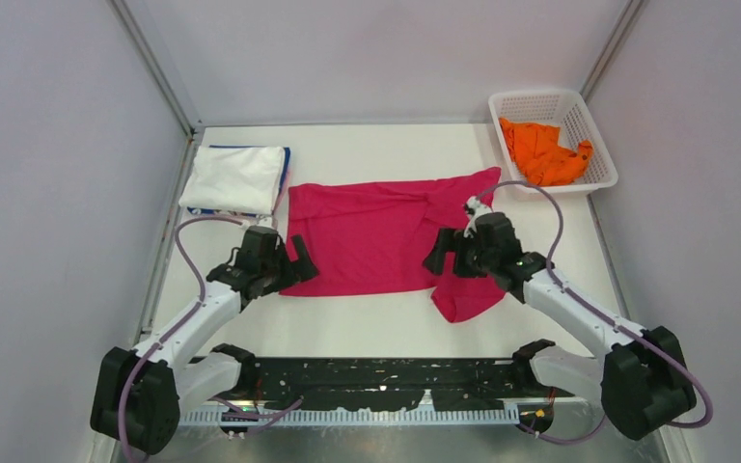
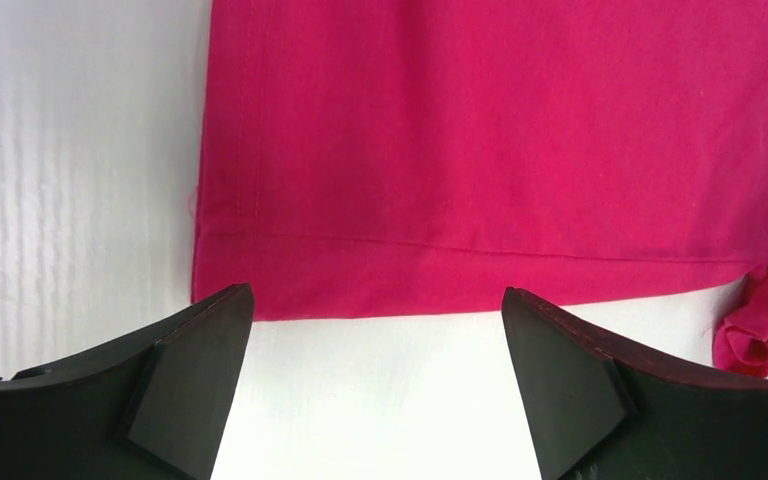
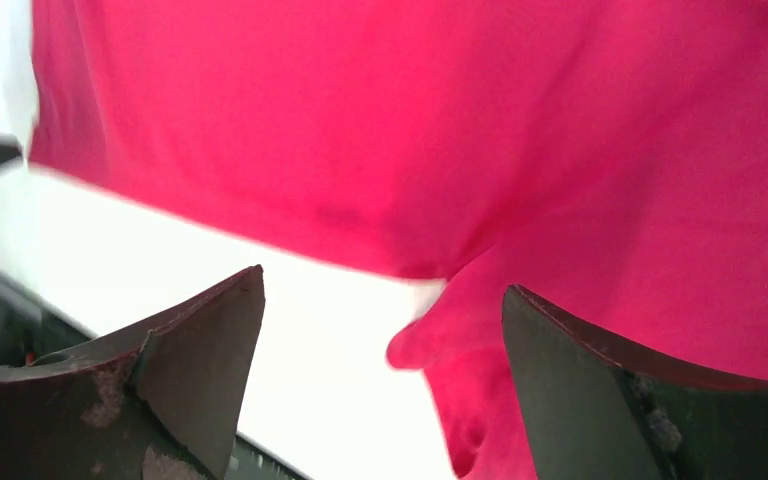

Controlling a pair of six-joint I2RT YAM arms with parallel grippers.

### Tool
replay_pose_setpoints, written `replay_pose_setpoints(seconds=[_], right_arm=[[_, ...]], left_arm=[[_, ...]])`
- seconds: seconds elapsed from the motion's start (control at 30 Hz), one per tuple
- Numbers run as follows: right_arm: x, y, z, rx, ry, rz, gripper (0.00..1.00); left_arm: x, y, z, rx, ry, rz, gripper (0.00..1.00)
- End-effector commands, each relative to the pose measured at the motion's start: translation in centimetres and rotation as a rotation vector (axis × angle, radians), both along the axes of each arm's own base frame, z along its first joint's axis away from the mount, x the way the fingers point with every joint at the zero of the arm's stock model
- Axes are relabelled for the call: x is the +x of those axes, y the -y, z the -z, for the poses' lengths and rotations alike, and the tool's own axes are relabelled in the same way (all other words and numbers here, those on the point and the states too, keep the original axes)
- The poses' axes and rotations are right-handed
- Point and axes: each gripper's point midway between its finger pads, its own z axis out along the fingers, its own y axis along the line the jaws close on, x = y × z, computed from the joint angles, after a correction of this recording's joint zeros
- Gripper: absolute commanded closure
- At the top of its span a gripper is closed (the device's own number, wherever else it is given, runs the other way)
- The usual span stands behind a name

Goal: Fold and stack the t-shirts
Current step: Flatten out the tshirt

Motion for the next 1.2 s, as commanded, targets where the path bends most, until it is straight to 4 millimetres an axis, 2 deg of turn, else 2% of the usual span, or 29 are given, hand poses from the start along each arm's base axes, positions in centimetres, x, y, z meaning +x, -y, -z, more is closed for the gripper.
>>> replay_pose_setpoints(seconds=[0.0,0.13,0.3,0.57,0.67,0.73,0.87,0.93,1.0,1.07,1.17], right_arm=[[-3.4,-2.8,2.7,0.008,-0.129,-0.097,0.05],[-4.3,-3.0,5.6,-0.035,-0.205,-0.103,0.05],[-7.1,-2.5,7.3,-0.087,-0.302,-0.115,0.05],[-12.3,1.4,7.0,-0.152,-0.371,-0.032,0.05],[-13.8,1.8,6.8,-0.11,-0.378,-0.012,0.04],[-15.2,2.1,7.5,-0.081,-0.416,0.002,0.05],[-17.0,2.4,6.9,-0.049,-0.448,0.007,0.05],[-16.9,2.8,5.5,-0.052,-0.411,0.006,0.05],[-15.9,3.2,3.7,-0.061,-0.326,0.016,0.05],[-14.1,3.8,2.0,-0.071,-0.207,0.05,0.04],[-11.5,3.6,-0.4,-0.021,-0.033,0.081,0.05]], left_arm=[[1.4,2.5,-2.2,-0.143,0.116,0.052,0.0],[1.6,3.3,-1.5,-0.175,0.107,0.071,0.01],[1.5,2.9,-0.5,-0.158,0.083,0.047,0.01],[1.5,2.1,0.4,-0.119,0.059,0.011,0.01],[1.4,2.3,0.8,-0.125,0.043,0.016,0.01],[1.3,2.4,0.8,-0.129,0.037,0.019,0.01],[0.8,1.8,0.8,-0.106,0.022,0.001,0.01],[0.5,1.1,0.7,-0.082,0.017,-0.023,0.01],[-0.1,0.2,0.8,-0.054,0.01,-0.056,0.01],[-0.7,-0.8,1.0,-0.019,0.0,-0.096,0.01],[-1.4,-2.1,1.3,0.01,0.007,-0.153,0.01]])
